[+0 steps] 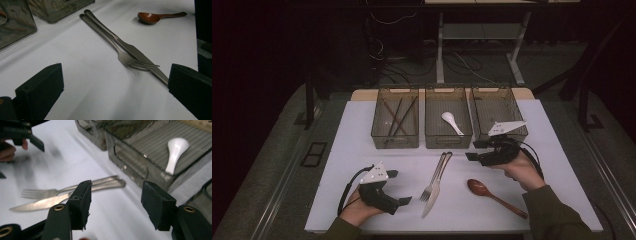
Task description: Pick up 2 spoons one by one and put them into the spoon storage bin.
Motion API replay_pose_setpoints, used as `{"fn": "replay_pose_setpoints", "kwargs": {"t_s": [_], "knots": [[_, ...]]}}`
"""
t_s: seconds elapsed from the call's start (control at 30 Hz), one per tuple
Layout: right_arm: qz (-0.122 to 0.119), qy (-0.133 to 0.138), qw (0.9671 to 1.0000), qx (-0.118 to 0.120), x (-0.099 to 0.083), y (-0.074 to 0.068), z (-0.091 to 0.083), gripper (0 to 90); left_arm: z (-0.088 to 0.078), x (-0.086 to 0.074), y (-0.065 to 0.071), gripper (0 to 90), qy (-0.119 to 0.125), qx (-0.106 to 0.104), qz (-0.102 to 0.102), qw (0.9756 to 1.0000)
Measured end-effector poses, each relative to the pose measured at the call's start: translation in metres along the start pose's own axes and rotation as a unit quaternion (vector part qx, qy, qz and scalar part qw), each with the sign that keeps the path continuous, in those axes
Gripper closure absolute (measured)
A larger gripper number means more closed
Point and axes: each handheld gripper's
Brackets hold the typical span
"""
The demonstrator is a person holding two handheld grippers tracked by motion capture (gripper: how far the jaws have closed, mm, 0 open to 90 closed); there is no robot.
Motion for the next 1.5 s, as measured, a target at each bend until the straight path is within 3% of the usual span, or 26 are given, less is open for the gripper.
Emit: {"fn": "replay_pose_setpoints", "kwargs": {"t_s": [0.6,1.03,1.5], "knots": [[0.014,-0.020,0.9997,-0.003,-0.049,-0.006,-0.018,40.8,0.001,0.000,0.000,0.0,-0.002,-0.001,0.001,1.0000],[0.023,-0.036,0.9990,-0.008,-0.078,-0.014,-0.021,45.1,0.001,0.000,0.000,0.0,-0.005,-0.001,0.002,1.0000],[0.011,-0.065,0.9978,-0.006,-0.083,-0.015,-0.009,51.6,0.002,0.000,0.000,0.0,-0.007,-0.002,0.002,1.0000]]}}
Point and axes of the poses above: each handheld gripper's, and its own axes: z roughly forward along the jaws, x roughly out of its top, y roughly to its right, and after that the axes turned 9 degrees about z, right-handed
